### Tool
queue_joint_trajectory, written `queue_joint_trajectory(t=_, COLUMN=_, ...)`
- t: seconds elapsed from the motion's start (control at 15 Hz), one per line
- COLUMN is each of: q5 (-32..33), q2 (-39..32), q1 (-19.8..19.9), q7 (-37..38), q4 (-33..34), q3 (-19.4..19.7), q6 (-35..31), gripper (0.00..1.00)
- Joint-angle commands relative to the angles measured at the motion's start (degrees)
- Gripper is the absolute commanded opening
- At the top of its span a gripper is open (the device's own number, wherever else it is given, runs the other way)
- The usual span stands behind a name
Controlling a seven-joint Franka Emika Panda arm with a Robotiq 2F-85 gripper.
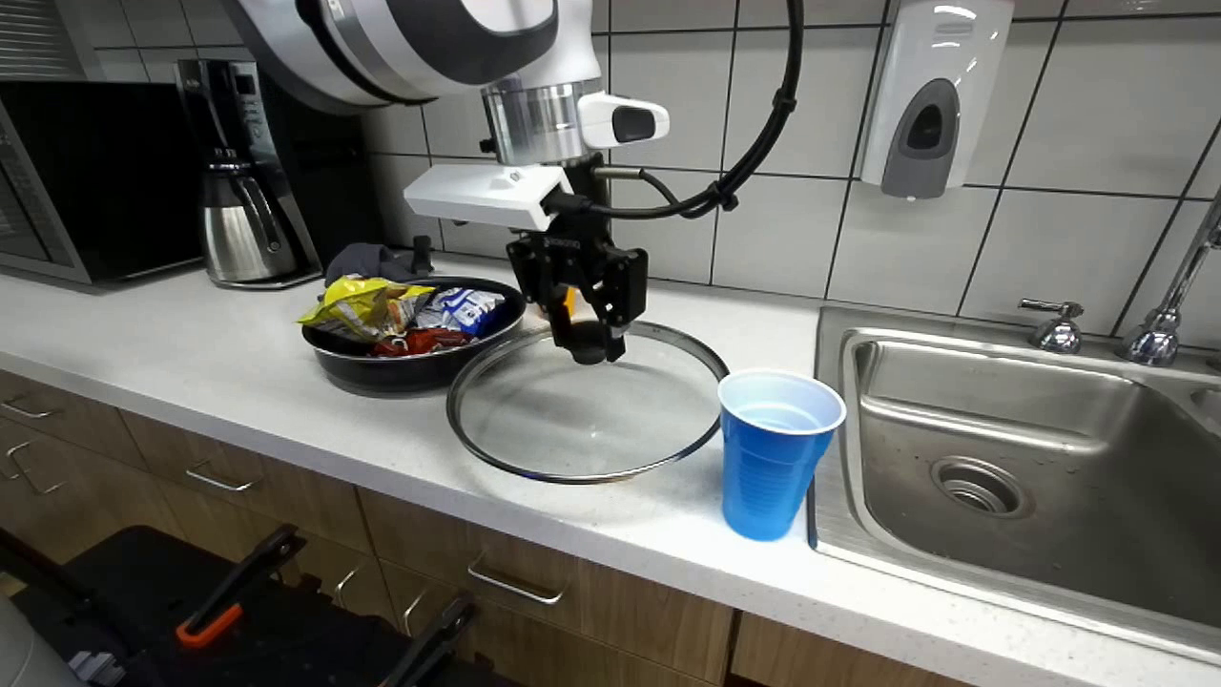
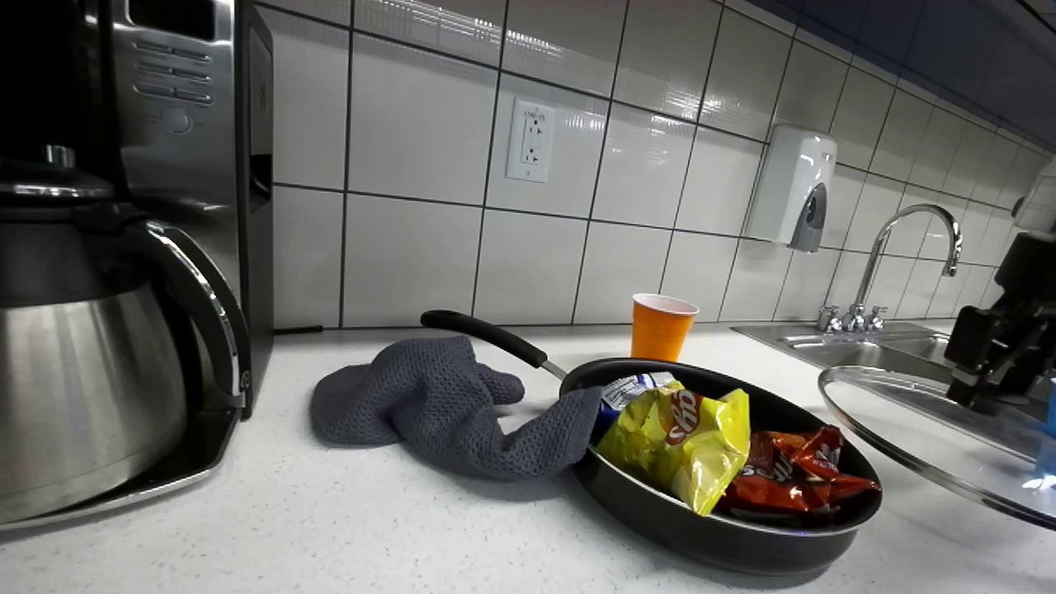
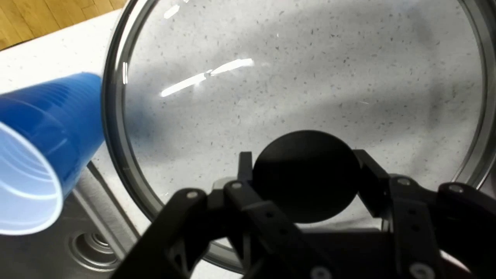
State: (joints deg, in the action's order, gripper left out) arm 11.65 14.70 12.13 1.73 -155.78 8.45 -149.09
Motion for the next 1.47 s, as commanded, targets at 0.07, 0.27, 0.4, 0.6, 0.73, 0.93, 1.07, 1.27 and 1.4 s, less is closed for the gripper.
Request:
queue_joint_trajectory(t=0.07, q5=-0.15, q2=1.89, q1=0.08, q7=-2.81, q4=3.59, q3=0.17, q6=3.52, gripper=0.39)
queue_joint_trajectory(t=0.27, q5=-0.49, q2=1.79, q1=-0.44, q7=-3.51, q4=4.92, q3=-0.01, q6=3.96, gripper=0.39)
queue_joint_trajectory(t=0.4, q5=-0.80, q2=1.88, q1=-0.96, q7=-4.15, q4=5.43, q3=-0.17, q6=3.65, gripper=0.39)
queue_joint_trajectory(t=0.6, q5=-1.91, q2=1.57, q1=-2.46, q7=-5.41, q4=6.47, q3=-0.41, q6=3.63, gripper=0.39)
queue_joint_trajectory(t=0.73, q5=-3.03, q2=1.13, q1=-3.88, q7=-5.88, q4=7.23, q3=-0.76, q6=3.82, gripper=0.39)
queue_joint_trajectory(t=0.93, q5=-4.46, q2=0.83, q1=-6.34, q7=-6.24, q4=7.98, q3=-1.81, q6=4.39, gripper=0.39)
queue_joint_trajectory(t=1.07, q5=-4.35, q2=0.82, q1=-7.46, q7=-5.43, q4=8.27, q3=-2.93, q6=4.86, gripper=0.39)
queue_joint_trajectory(t=1.27, q5=-5.23, q2=0.05, q1=-9.19, q7=-4.77, q4=8.97, q3=-4.41, q6=5.06, gripper=0.39)
queue_joint_trajectory(t=1.4, q5=-5.90, q2=-0.73, q1=-10.22, q7=-4.26, q4=9.69, q3=-5.44, q6=5.34, gripper=0.39)
